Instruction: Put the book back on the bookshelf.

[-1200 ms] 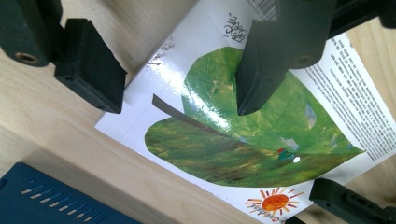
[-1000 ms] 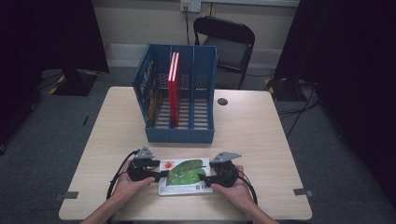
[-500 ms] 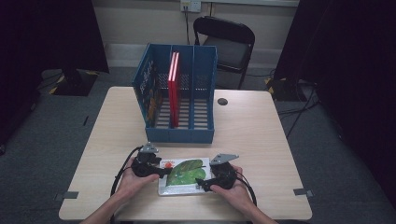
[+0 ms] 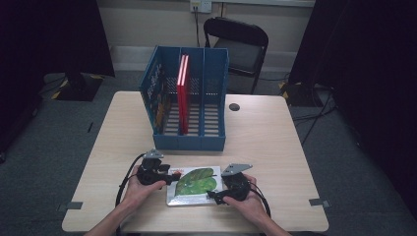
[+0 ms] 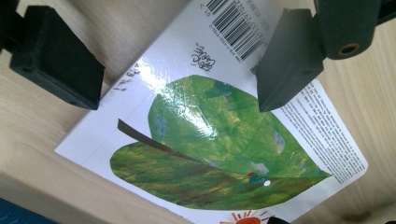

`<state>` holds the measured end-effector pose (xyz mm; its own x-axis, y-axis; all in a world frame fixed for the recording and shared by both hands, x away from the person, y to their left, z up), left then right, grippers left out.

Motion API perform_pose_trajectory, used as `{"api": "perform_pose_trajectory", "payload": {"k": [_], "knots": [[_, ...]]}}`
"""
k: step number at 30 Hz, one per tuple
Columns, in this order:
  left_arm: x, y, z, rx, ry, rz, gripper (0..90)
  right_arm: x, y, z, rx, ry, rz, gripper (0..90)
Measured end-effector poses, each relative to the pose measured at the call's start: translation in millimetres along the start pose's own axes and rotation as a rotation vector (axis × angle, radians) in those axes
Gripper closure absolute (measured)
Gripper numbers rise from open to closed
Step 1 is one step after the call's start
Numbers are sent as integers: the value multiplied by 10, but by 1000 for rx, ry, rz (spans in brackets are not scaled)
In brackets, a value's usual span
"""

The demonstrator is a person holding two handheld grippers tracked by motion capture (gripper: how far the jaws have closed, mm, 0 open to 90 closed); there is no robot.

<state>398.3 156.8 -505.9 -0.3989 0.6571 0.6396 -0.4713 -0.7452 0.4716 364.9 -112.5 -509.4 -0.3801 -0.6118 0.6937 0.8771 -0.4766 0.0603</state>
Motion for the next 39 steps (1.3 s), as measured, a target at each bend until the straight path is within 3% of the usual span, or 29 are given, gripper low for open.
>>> {"api": "perform_pose_trajectory", "payload": {"k": [8,17,24,39], "knots": [[15,-3,13,23,10,-21,343,34,-45,-4,27,-11,8,144],[35,21,29,20,10,-33,344,124,-173,-53,46,-27,20,135],[74,45,62,50,44,-56,345,114,-201,-73,67,-27,22,81],[117,93,113,56,68,-66,348,110,-248,-100,111,-44,-9,70]]}}
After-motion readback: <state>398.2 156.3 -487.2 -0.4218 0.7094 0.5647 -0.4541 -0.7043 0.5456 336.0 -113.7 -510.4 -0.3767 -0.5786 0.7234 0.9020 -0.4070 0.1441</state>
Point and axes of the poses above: each handheld gripper's, and its own axes: x roughly backward along the jaws, z roughly out of its top, y roughly to its right, the point moved 3 cm from there along -x, roughly forward along the jaws, and after that the axes turned 15 degrees about x, right-handed, at the moved point
